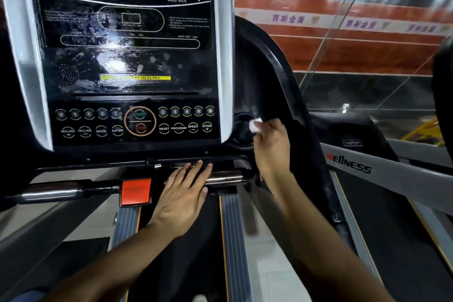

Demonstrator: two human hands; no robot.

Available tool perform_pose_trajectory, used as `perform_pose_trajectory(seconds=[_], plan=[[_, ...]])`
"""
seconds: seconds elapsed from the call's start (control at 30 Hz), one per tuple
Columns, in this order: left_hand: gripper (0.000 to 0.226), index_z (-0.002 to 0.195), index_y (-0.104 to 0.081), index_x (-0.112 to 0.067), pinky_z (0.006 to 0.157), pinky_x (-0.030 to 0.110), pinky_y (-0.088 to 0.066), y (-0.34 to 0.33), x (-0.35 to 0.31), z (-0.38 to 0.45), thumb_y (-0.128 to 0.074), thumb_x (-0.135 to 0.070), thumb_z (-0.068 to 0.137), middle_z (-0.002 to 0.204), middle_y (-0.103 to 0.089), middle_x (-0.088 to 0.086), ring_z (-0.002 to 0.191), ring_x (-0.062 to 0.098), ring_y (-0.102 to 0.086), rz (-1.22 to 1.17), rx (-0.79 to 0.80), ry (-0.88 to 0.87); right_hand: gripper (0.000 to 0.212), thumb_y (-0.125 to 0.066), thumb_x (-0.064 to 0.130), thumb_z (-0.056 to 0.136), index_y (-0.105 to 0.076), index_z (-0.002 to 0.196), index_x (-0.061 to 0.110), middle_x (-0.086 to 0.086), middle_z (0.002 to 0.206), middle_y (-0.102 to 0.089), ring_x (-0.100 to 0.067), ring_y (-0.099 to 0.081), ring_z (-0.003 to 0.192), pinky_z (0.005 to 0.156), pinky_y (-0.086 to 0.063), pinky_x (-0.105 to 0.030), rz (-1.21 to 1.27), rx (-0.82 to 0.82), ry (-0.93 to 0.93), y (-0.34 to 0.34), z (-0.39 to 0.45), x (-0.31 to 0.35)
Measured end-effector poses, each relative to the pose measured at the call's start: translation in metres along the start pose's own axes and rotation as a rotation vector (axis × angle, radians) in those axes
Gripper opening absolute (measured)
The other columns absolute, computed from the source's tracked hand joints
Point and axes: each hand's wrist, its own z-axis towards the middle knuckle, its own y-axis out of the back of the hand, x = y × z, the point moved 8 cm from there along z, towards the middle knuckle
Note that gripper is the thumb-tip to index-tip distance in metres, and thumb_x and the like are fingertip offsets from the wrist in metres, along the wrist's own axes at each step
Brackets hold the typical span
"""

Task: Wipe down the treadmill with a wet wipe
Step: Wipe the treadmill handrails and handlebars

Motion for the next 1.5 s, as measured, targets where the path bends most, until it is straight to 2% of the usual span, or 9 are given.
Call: perform_pose_trajectory(seconds=[0.1,0.17,0.27,0.57,0.63,0.83,1.13,1.4,1.5], plan=[[0.056,0.161,-0.025,-0.027,0.124,0.039,-0.008,-0.004,0.003,0.003,-0.025,-0.039,0.106,0.163,-0.036,0.002,0.148,0.027,-0.036,0.003,-0.004,0.017,0.024,-0.047,0.009,0.083,-0.061,0.081,0.029,0.001,0.099,-0.054,-0.021,-0.053,0.094,0.071,-0.039,-0.032,-0.108,0.300,0.099,-0.048,0.041,0.007],[0.057,0.160,-0.027,-0.027,0.123,0.040,-0.012,-0.005,0.005,0.004,-0.028,-0.039,0.104,0.163,-0.035,0.001,0.148,0.027,-0.036,-0.002,0.006,0.013,0.024,-0.054,0.007,0.087,-0.067,0.101,0.021,-0.005,0.117,-0.057,-0.026,-0.056,0.112,0.079,-0.047,-0.033,-0.241,0.448,0.124,-0.077,0.049,0.011],[0.059,0.160,-0.028,-0.027,0.121,0.042,-0.016,-0.007,0.006,0.005,-0.031,-0.037,0.103,0.164,-0.034,0.001,0.148,0.027,-0.038,0.004,0.017,0.005,0.028,-0.053,0.003,0.092,-0.062,0.118,0.006,-0.014,0.123,-0.063,-0.031,-0.060,0.115,0.092,-0.049,-0.037,-0.327,0.450,0.102,-0.090,0.057,0.022],[0.060,0.162,-0.019,-0.030,0.123,0.039,-0.009,-0.010,0.007,0.004,-0.030,-0.040,0.104,0.167,-0.025,-0.002,0.151,0.024,-0.031,0.008,0.060,0.041,0.020,-0.066,0.010,0.087,-0.069,0.107,0.008,-0.017,0.110,-0.069,-0.035,-0.066,0.104,0.087,-0.053,-0.034,-0.271,0.633,-0.034,-0.097,0.051,0.000],[0.060,0.162,-0.018,-0.031,0.123,0.038,-0.008,-0.010,0.006,0.003,-0.030,-0.040,0.104,0.167,-0.025,-0.003,0.151,0.023,-0.030,0.006,0.061,0.046,0.020,-0.063,0.012,0.088,-0.072,0.105,0.013,-0.015,0.106,-0.070,-0.034,-0.067,0.100,0.085,-0.056,-0.034,-0.192,0.595,-0.061,-0.084,0.061,0.003],[0.061,0.162,-0.019,-0.032,0.122,0.037,-0.010,-0.009,0.006,0.004,-0.033,-0.040,0.102,0.165,-0.029,-0.004,0.148,0.021,-0.036,0.008,0.068,0.054,0.028,-0.046,0.007,0.083,-0.074,0.086,0.006,-0.015,0.089,-0.064,-0.033,-0.060,0.074,0.059,-0.054,-0.041,0.008,0.051,0.115,-0.043,0.080,0.010],[0.072,0.154,-0.039,-0.029,0.117,0.033,-0.017,-0.012,0.010,0.007,-0.048,-0.035,0.083,0.156,-0.046,-0.002,0.134,0.021,-0.047,0.060,0.039,0.058,0.032,-0.061,-0.003,0.088,-0.070,0.116,0.008,-0.008,0.106,-0.067,-0.027,-0.060,0.094,0.081,-0.053,-0.033,0.161,-0.258,0.222,-0.009,0.130,0.038],[0.071,0.149,-0.049,-0.032,0.107,0.035,-0.035,-0.021,0.005,0.014,-0.047,-0.023,0.079,0.154,-0.050,-0.005,0.123,0.019,-0.063,0.143,0.003,0.015,0.018,-0.071,-0.019,0.063,-0.067,0.075,-0.005,-0.015,0.083,-0.064,-0.034,-0.063,0.074,0.056,-0.058,-0.037,-0.096,0.021,0.431,-0.072,0.140,0.042],[0.072,0.148,-0.052,-0.030,0.112,0.033,-0.027,-0.021,0.005,0.011,-0.050,-0.026,0.077,0.156,-0.047,-0.004,0.128,0.019,-0.055,0.100,-0.004,0.005,0.028,-0.072,-0.018,0.057,-0.074,0.084,-0.008,-0.017,0.090,-0.070,-0.036,-0.068,0.089,0.074,-0.060,-0.036,-0.176,0.212,0.506,-0.092,0.109,0.037]])
